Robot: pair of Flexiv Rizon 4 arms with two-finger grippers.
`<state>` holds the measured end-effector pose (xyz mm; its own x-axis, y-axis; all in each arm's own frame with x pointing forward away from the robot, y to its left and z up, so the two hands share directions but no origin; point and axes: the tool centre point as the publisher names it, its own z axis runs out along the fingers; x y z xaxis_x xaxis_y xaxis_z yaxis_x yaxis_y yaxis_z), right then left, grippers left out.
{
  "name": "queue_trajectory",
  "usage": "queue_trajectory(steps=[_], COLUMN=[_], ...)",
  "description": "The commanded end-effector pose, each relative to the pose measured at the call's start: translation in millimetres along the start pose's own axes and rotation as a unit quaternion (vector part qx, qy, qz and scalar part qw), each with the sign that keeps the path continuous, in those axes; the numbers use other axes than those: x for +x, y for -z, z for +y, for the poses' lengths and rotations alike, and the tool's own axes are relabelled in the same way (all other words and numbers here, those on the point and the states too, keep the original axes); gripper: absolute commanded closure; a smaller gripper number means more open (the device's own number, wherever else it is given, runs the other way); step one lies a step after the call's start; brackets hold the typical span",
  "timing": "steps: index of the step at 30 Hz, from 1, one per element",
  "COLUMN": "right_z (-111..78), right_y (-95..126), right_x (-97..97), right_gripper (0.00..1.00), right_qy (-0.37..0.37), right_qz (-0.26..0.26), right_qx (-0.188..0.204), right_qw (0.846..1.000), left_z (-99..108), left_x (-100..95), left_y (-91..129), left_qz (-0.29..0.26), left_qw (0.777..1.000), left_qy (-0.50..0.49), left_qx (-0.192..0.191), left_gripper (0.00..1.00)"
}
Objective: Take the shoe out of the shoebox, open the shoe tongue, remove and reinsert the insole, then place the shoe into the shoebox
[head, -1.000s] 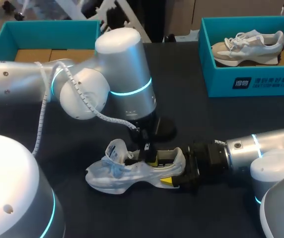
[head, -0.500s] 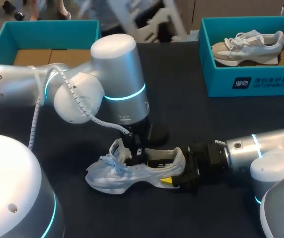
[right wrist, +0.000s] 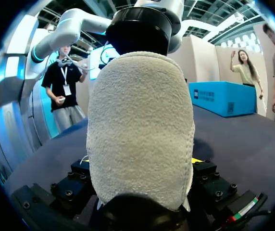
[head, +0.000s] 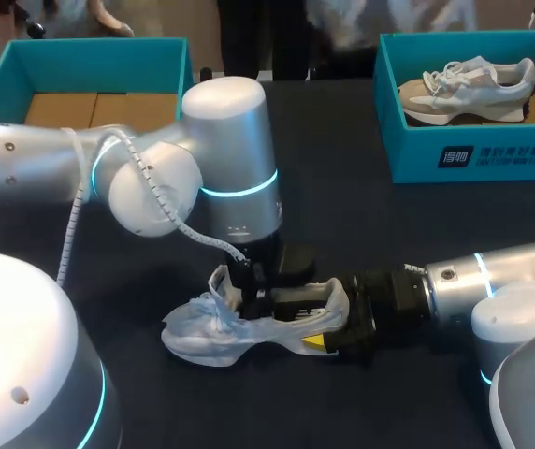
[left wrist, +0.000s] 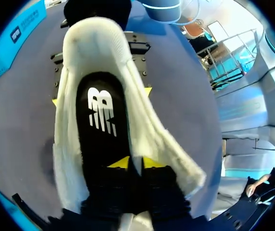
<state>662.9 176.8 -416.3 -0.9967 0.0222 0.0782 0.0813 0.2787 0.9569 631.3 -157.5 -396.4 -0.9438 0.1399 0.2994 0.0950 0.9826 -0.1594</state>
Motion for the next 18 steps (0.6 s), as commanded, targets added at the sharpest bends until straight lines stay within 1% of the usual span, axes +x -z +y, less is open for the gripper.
queue_trajectory(steps=[1, 4, 6, 8, 15, 18], right_z=[1.2, 1.2, 1.2, 1.2, 1.2, 1.2], right_y=[-1, -1, -1, -1, -1, -1], right_x=[-0.6, -0.6, -0.6, -0.6, -0.6, -0.6], right_gripper=[1.00, 1.00, 1.00, 1.00, 1.00, 1.00], right_qy=[-0.001, -0.001, -0.001, -0.001, -0.001, -0.001], right_qz=[0.000, 0.000, 0.000, 0.000, 0.000, 0.000], right_qx=[0.003, 0.003, 0.003, 0.003, 0.003, 0.003], right_qw=[1.000, 1.000, 1.000, 1.000, 1.000, 1.000], left_z=[1, 0, 0, 0, 3, 5], left_x=[1.1, 3.9, 4.9, 4.2, -9.5, -16.7], left_y=[-9, -13, -16, -18, -24, -25], left_qz=[0.001, -0.006, -0.012, -0.029, -0.071, -0.081], left_qw=[1.000, 1.000, 1.000, 1.000, 0.997, 0.996], left_qy=[0.002, 0.000, -0.002, -0.001, 0.012, 0.022], left_qx=[-0.001, -0.008, -0.006, -0.010, -0.013, -0.015], left_gripper=[0.69, 0.65, 0.64, 0.63, 0.61, 0.62])
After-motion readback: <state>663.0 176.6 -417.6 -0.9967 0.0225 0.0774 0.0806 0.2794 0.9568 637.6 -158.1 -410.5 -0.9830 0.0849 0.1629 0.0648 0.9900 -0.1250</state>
